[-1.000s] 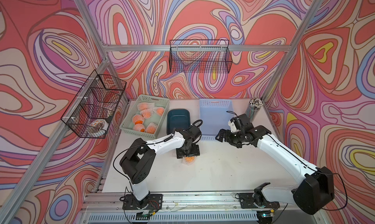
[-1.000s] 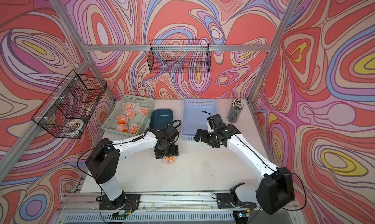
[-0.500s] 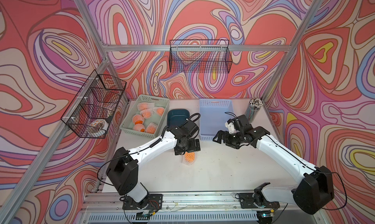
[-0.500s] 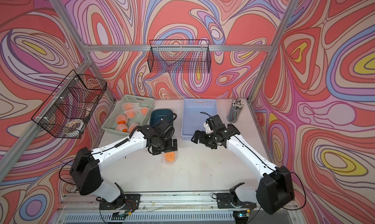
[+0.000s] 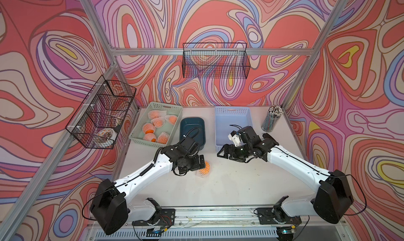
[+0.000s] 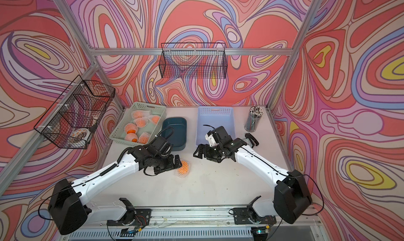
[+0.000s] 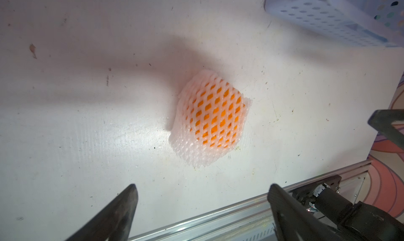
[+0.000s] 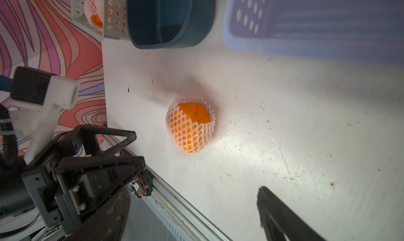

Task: Remove foam nets from oranges
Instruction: Place the orange at the center of the board, then remove the foam net from the orange.

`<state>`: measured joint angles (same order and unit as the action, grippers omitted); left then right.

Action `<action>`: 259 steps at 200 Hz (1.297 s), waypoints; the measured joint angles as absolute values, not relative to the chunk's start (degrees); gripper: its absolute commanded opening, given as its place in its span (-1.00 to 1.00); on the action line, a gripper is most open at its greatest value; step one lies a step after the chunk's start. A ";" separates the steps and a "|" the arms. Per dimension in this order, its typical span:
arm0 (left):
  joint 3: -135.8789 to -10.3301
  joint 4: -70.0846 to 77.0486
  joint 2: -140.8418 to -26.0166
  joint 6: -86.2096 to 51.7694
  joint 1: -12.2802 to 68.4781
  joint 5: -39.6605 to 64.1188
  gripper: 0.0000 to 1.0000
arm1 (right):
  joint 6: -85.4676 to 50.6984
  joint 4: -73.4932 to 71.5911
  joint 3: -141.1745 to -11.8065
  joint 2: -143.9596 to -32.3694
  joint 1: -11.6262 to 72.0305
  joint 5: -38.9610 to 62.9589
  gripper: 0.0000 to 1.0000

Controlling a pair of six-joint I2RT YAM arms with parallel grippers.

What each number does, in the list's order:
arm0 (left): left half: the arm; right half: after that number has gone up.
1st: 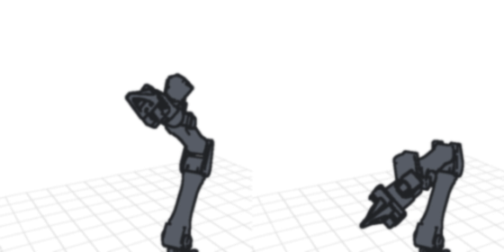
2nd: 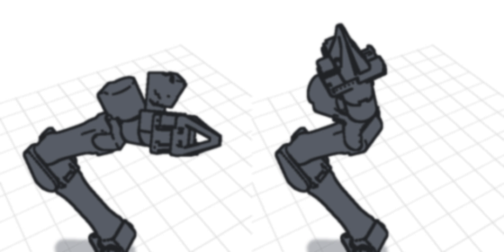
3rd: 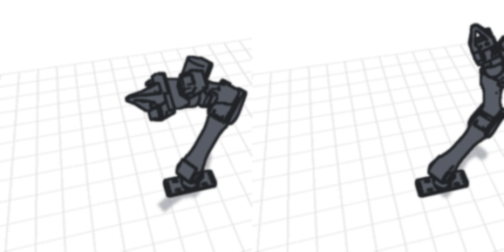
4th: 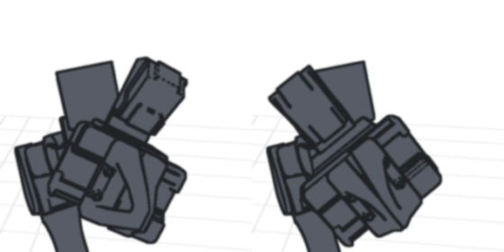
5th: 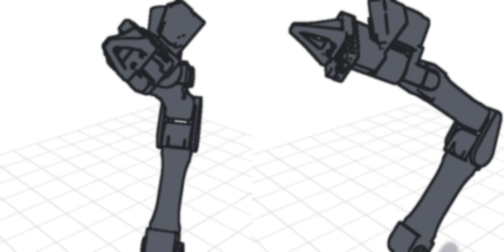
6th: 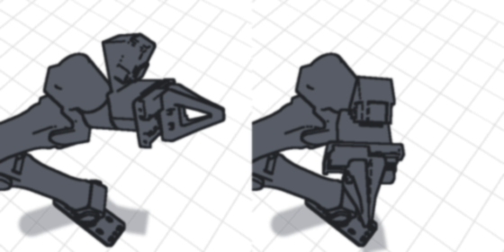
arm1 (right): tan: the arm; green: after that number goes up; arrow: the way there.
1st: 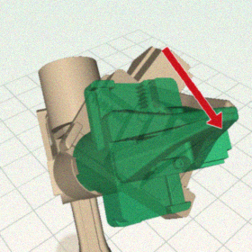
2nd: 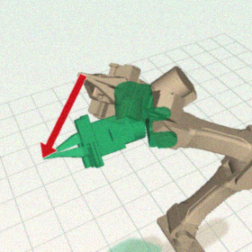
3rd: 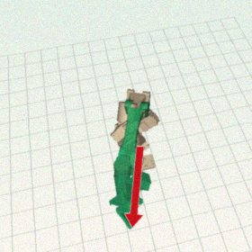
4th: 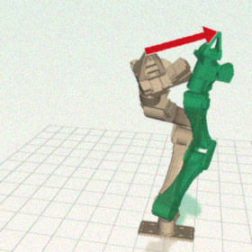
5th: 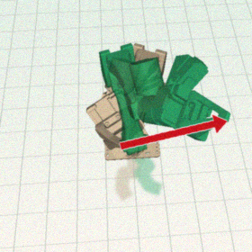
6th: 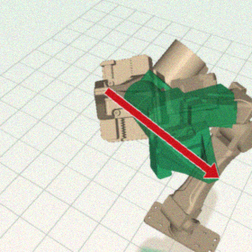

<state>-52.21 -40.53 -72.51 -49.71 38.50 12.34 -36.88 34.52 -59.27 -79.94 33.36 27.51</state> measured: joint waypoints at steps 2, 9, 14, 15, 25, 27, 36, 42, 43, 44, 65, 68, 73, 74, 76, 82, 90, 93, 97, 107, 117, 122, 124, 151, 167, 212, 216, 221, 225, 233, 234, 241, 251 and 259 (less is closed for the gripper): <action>-51.62 -40.01 -72.23 -49.74 38.37 12.53 0.90 | -36.95 34.41 -59.27 -80.07 33.50 27.55 0.77; -49.82 -38.59 -71.37 -49.82 37.95 13.34 0.89 | -37.15 33.98 -59.29 -80.82 34.06 27.73 0.76; -48.73 -37.65 -70.83 -49.93 37.69 13.78 0.88 | -37.28 33.61 -59.29 -81.52 34.61 27.90 0.75; -48.56 -37.54 -70.74 -49.93 37.65 13.85 0.88 | -37.32 33.56 -59.29 -81.60 34.70 27.92 0.75; -46.61 -35.66 -69.69 -50.22 37.08 14.63 0.86 | -37.93 32.80 -59.29 -82.87 35.62 28.12 0.73; -46.35 -35.40 -69.56 -50.19 37.01 14.74 0.85 | -38.06 32.67 -59.29 -83.02 35.75 28.16 0.73; -45.10 -33.80 -68.73 -50.30 36.71 15.27 0.82 | -38.76 31.70 -59.27 -83.85 36.34 28.36 0.71; -44.27 -32.62 -68.07 -50.39 36.62 15.49 0.79 | -39.22 30.89 -59.27 -84.29 36.73 28.47 0.68; -44.16 -32.49 -67.99 -50.39 36.62 15.53 0.78 | -39.33 30.76 -59.27 -84.33 36.77 28.47 0.68; -44.07 -32.36 -67.90 -50.39 36.60 15.57 0.78 | -39.46 30.52 -59.27 -84.47 36.86 28.51 0.67; -42.11 -28.95 -66.43 -50.37 36.29 16.82 0.69 | -40.80 27.70 -59.27 -86.06 37.89 28.84 0.61; -41.85 -28.42 -66.35 -50.37 36.27 17.02 0.68 | -40.86 27.38 -59.29 -86.37 38.02 28.82 0.60; -41.52 -27.75 -66.32 -50.37 36.23 17.32 0.66 | -41.08 26.87 -59.29 -87.07 38.30 28.86 0.59; -41.47 -27.64 -66.30 -50.37 36.21 17.39 0.66 | -41.10 26.79 -59.29 -87.15 38.33 28.84 0.59; -41.30 -27.35 -66.32 -50.37 36.16 17.58 0.65 | -41.23 26.63 -59.29 -87.33 38.39 28.84 0.58; -40.82 -26.55 -66.32 -50.37 36.07 17.91 0.61 | -41.41 26.20 -59.29 -88.16 38.76 28.84 0.58; -40.10 -25.78 -66.32 -50.39 35.97 18.31 0.58 | -41.67 25.82 -59.31 -89.08 39.20 28.84 0.54; -39.88 -25.47 -66.32 -50.39 35.94 18.44 0.58 | -41.69 25.67 -59.31 -89.43 39.38 28.84 0.53; -39.57 -25.23 -66.32 -50.41 35.94 18.59 0.57 | -41.89 25.45 -59.31 -89.82 39.57 28.82 0.52; -38.74 -24.58 -66.32 -50.43 35.94 19.00 0.57 | -42.13 25.02 -59.31 -90.70 39.99 28.82 0.50; -37.98 -24.18 -66.30 -50.41 35.94 19.22 0.57 | -42.50 24.84 -59.31 -91.24 40.25 28.80 0.48; -37.65 -24.14 -66.28 -50.43 35.94 19.29 0.56 | -42.57 24.75 -59.31 -91.44 40.38 28.77 0.47; -37.52 -24.14 -66.28 -50.46 35.94 19.31 0.56 | -42.65 24.73 -59.31 -91.48 40.42 28.77 0.47; -35.29 -22.98 -65.69 -50.85 35.94 19.53 0.56 | -43.03 24.12 -59.31 -91.74 40.73 28.64 0.44; -34.30 -21.65 -65.67 -51.05 35.94 19.75 0.56 | -43.18 23.57 -59.31 -91.74 40.97 28.56 0.43; -30.61 -15.46 -65.71 -51.29 35.94 20.62 0.52 | -43.42 22.98 -59.31 -91.74 41.34 28.51 0.40; -30.50 -14.94 -65.78 -51.29 35.94 20.62 0.51 | -43.46 22.92 -59.31 -91.74 41.34 28.51 0.40; -30.48 -14.35 -65.98 -51.29 35.94 20.73 0.49 | -43.51 22.85 -59.31 -91.77 41.36 28.49 0.40; -30.35 -13.61 -66.19 -51.29 35.94 20.84 0.49 | -43.57 22.76 -59.31 -91.74 41.36 28.47 0.40; -29.91 -11.81 -66.59 -51.29 35.94 20.99 0.48 | -43.59 22.68 -59.31 -91.77 41.41 28.45 0.40; -29.85 -11.68 -66.63 -51.29 35.94 21.02 0.48 | -43.59 22.65 -59.31 -91.77 41.41 28.45 0.40; -29.28 -10.63 -67.13 -51.27 35.94 21.02 0.48 | -43.62 22.65 -59.31 -91.77 41.45 28.42 0.40; -28.36 -9.32 -67.85 -51.29 35.94 21.06 0.47 | -43.62 22.65 -59.31 -91.77 41.58 28.38 0.40; -27.57 -8.29 -68.40 -51.31 35.94 21.06 0.44 | -43.62 22.68 -59.31 -91.77 41.63 28.36 0.40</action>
<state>-27.57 -8.29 -68.40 -51.31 35.94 21.06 -43.62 22.68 -59.31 -91.77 41.63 28.36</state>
